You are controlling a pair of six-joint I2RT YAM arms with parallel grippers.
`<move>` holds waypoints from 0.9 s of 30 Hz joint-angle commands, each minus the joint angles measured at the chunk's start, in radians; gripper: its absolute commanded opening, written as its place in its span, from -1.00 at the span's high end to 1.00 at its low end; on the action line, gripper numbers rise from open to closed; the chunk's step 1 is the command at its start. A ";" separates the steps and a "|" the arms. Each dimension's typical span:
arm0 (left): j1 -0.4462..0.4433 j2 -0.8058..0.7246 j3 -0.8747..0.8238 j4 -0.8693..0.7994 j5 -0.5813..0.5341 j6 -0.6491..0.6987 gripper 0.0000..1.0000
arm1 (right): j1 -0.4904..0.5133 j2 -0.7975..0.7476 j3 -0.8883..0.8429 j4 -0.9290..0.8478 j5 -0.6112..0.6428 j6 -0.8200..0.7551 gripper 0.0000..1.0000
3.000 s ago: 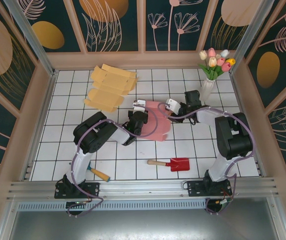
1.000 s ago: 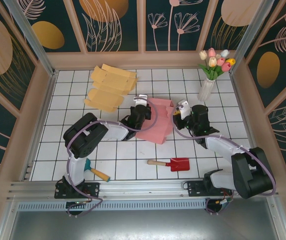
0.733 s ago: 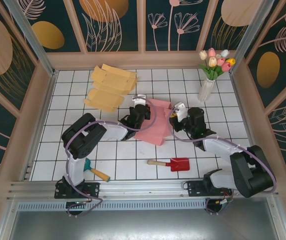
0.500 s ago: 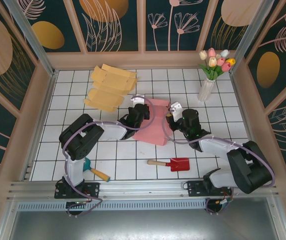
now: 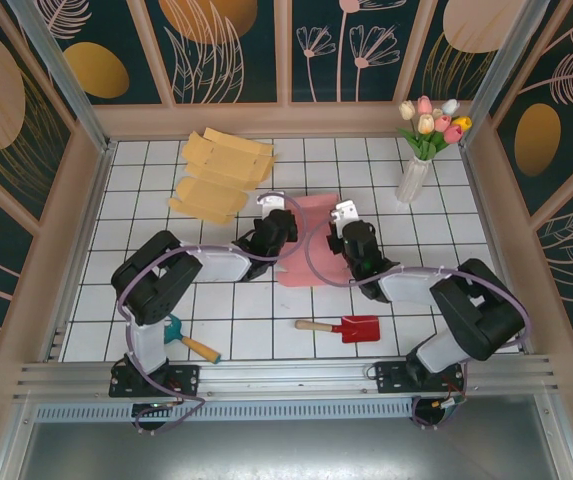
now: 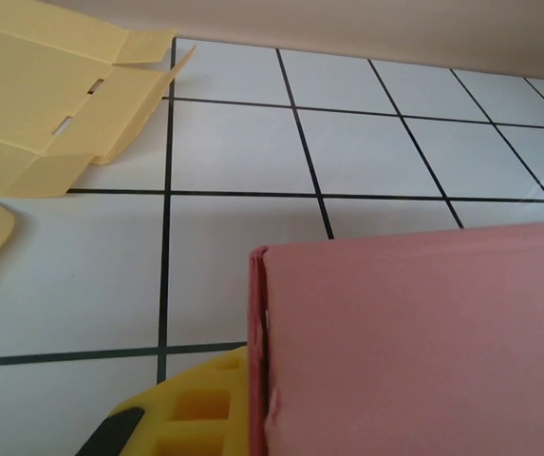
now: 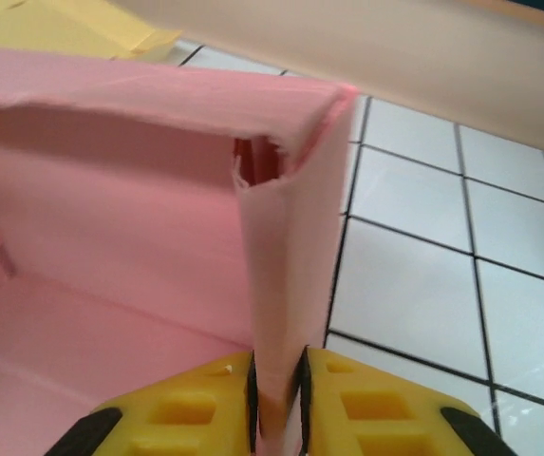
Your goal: Fold the paper box
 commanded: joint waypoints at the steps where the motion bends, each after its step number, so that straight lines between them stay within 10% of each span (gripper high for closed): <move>1: -0.028 -0.038 -0.015 -0.018 -0.012 -0.051 1.00 | 0.018 0.023 0.052 0.072 0.145 0.100 0.74; 12: -0.028 -0.004 0.053 -0.160 -0.198 -0.199 1.00 | 0.015 0.101 0.159 -0.169 0.512 0.341 1.00; 21: -0.028 -0.015 0.054 -0.129 -0.096 -0.182 1.00 | 0.000 0.074 0.106 0.001 -0.022 0.220 0.80; 27: -0.028 -0.011 0.055 -0.132 -0.072 -0.174 1.00 | -0.006 0.067 0.111 0.012 -0.089 0.173 0.43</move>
